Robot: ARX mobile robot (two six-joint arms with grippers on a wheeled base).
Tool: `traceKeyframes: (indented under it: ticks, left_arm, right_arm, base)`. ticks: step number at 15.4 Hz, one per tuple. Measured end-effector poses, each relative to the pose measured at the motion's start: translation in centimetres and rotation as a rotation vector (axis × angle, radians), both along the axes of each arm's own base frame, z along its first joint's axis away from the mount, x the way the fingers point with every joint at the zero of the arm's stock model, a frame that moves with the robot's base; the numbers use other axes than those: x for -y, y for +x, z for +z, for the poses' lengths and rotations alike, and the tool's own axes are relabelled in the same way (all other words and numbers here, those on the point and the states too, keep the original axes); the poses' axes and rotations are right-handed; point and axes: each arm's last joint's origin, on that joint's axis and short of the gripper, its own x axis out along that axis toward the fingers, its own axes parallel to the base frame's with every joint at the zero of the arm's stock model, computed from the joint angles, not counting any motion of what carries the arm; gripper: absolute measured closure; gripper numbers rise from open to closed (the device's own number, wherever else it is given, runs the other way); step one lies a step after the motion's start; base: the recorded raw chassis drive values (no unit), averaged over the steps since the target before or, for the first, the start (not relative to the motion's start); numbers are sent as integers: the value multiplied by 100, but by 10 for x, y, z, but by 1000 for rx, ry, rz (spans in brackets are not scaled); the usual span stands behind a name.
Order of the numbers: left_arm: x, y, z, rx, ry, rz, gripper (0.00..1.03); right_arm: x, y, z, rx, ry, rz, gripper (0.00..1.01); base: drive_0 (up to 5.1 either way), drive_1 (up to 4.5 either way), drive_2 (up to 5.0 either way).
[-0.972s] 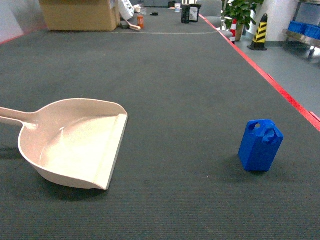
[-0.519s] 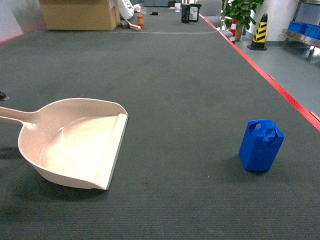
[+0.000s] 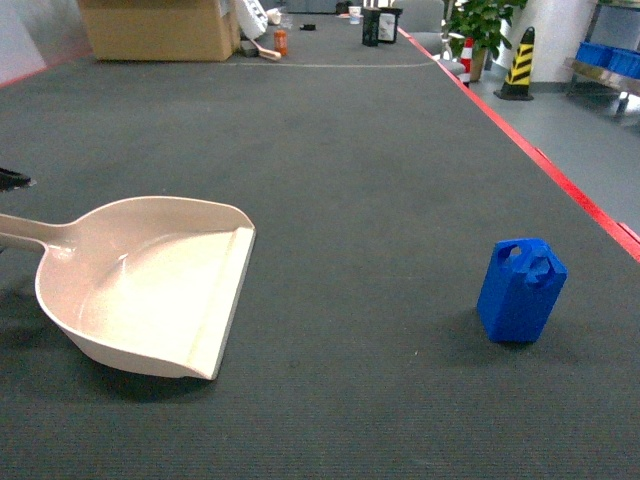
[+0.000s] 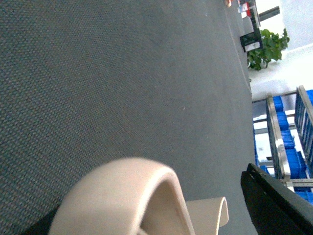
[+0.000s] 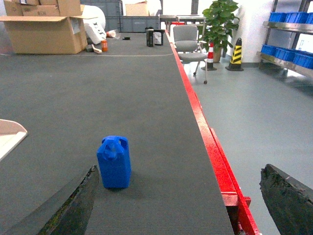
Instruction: Place part in tray to right shelf
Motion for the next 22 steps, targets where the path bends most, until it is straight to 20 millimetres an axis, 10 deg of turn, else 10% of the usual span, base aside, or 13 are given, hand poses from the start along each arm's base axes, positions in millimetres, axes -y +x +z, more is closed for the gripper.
traceKeyframes:
  ticks: [5,9,15,22]
  left_arm:
    - [8,-6,-10,46,-118,-14,83]
    - [22,-21,-1,122,-176,-77,85]
    - [53,-50,75,365,-237,-188,86]
    - [113,-54,86,365,-312,-318,86]
  right_arm:
    - [0,0,0,0,0,0,3]
    - [0,0,0,0,0,0,3]
    - [0,0,0,0,0,0,3]
    - [0,0,0,0,0,0,3]
  base:
    - [0,0,0]
    - [0,0,0]
    - [0,0,0]
    - [0,0,0]
